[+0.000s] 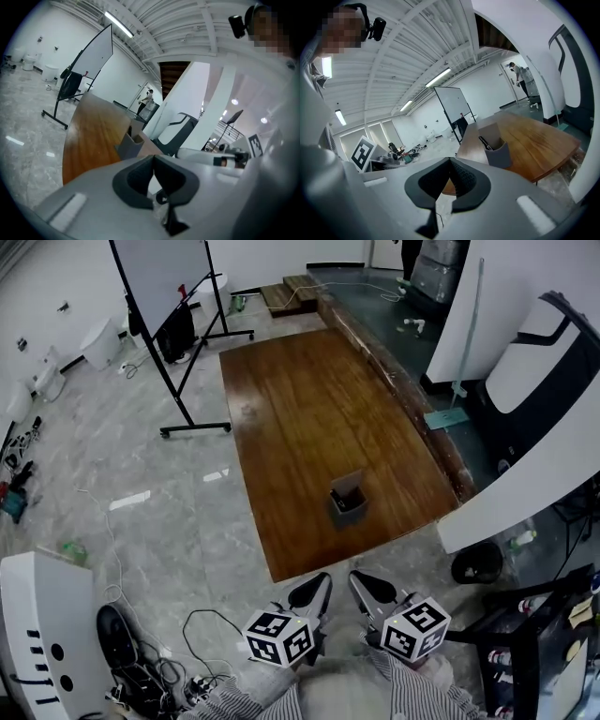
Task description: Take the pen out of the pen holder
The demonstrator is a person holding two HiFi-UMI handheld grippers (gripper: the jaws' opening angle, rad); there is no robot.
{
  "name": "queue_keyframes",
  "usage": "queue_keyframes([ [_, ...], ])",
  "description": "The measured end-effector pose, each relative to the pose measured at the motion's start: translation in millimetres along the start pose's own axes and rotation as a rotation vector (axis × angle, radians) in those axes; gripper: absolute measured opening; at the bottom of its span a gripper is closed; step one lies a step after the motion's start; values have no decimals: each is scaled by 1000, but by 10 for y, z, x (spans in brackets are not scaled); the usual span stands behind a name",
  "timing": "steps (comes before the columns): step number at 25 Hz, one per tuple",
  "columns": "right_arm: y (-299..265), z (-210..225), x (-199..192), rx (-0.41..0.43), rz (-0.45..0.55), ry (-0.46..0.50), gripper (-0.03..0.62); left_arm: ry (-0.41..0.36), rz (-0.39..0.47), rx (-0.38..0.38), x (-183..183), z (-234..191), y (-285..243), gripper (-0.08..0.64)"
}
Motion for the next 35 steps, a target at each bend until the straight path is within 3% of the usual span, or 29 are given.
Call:
queue_keyframes([
  [12, -258, 334, 187, 44, -33, -19, 0, 46, 17, 57, 201, -200, -345, 8],
  [22, -507, 425, 214, 34, -61, -9, 0, 84, 5, 94, 228, -367, -405, 8],
  [31, -717, 531, 201, 16, -86, -6, 0, 120, 7, 91, 254, -529, -555, 8],
  [35, -843, 599, 261, 10, -91, 38, 0, 134, 17, 79, 290, -601, -631, 8],
])
Point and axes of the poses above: the fingertips, and each gripper's own axes: y backward along the fingers, z to its right, x out of its top, the point moved 3 cm from there along y, backward along the fingers, and after that the axes turned 9 degrees about -x, right-handed, at the moved point
